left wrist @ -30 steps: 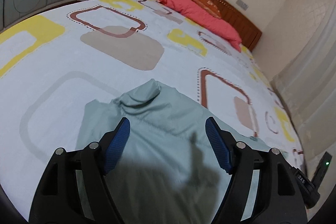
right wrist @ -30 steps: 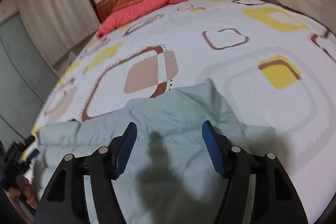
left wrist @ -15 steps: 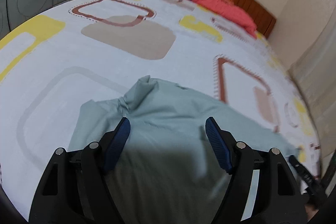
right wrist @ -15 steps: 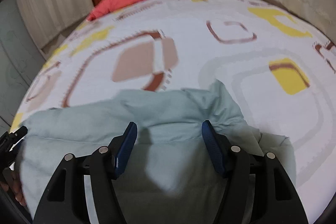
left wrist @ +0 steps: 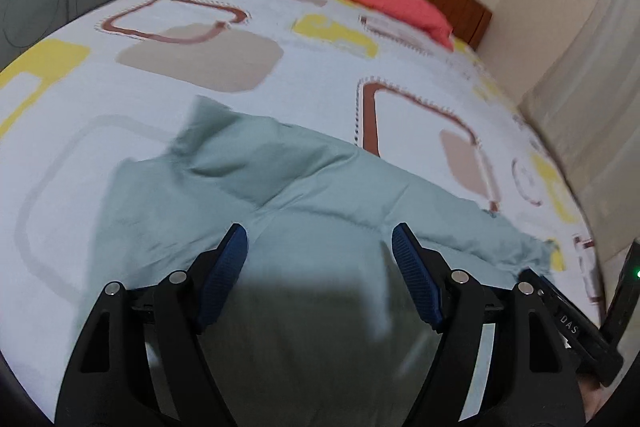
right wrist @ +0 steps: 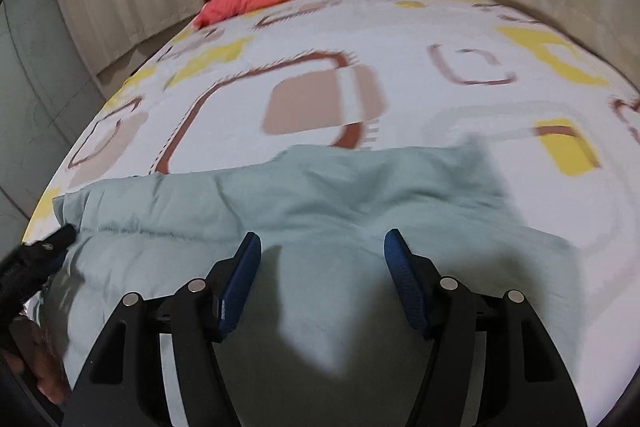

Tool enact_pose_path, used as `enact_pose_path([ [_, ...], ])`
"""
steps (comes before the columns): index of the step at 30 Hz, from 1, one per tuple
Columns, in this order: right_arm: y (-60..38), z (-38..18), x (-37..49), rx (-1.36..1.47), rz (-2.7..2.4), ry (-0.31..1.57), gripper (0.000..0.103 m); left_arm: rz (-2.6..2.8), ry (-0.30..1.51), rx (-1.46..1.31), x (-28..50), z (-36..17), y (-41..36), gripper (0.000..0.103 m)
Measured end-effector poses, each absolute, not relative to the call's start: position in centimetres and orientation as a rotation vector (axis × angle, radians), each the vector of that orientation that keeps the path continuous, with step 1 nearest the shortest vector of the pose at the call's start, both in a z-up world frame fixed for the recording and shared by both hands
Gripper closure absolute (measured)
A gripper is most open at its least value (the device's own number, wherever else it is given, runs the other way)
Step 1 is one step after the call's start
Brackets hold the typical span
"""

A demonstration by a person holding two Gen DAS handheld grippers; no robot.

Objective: Fold large clothes
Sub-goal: 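Move both open grippers to the edge of the folded green jacket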

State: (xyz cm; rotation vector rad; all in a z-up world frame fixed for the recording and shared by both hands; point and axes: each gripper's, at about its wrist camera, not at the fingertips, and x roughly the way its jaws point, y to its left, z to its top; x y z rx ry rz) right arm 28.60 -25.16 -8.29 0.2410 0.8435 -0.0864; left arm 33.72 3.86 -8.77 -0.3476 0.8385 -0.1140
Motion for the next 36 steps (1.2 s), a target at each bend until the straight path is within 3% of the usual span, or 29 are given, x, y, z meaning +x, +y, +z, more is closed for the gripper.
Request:
enact_pose_path([
  [5,-28.6,-9.5,24.9,0.231,-0.213,0.837,0.039,-0.035,0.835,-0.397,32.1,-10.5,7.0,0.028],
  [15,-29.5,-11.8,24.9,0.283,-0.197,0.834,0.038,-0.003,0.842,-0.287,33.1,-11.6,5.7,0.028],
  [26,-31.9,-8.3,17.9,0.379,-0.241,0.763,0.032,0.071,0.805,-0.466,25.1,-9.5,11.4,0.021],
  [33,-33.9,-9.9,13.6,0.511,-0.25,0.791,0.03,0.086,0.852,-0.682,21.0,-12.3,14.1,0.017],
  [36,-34.3,-11.3,12.7,0.6,-0.234,0.811,0.029,0.068,0.819,-0.724,20.4,-12.5,13.9,0.011],
])
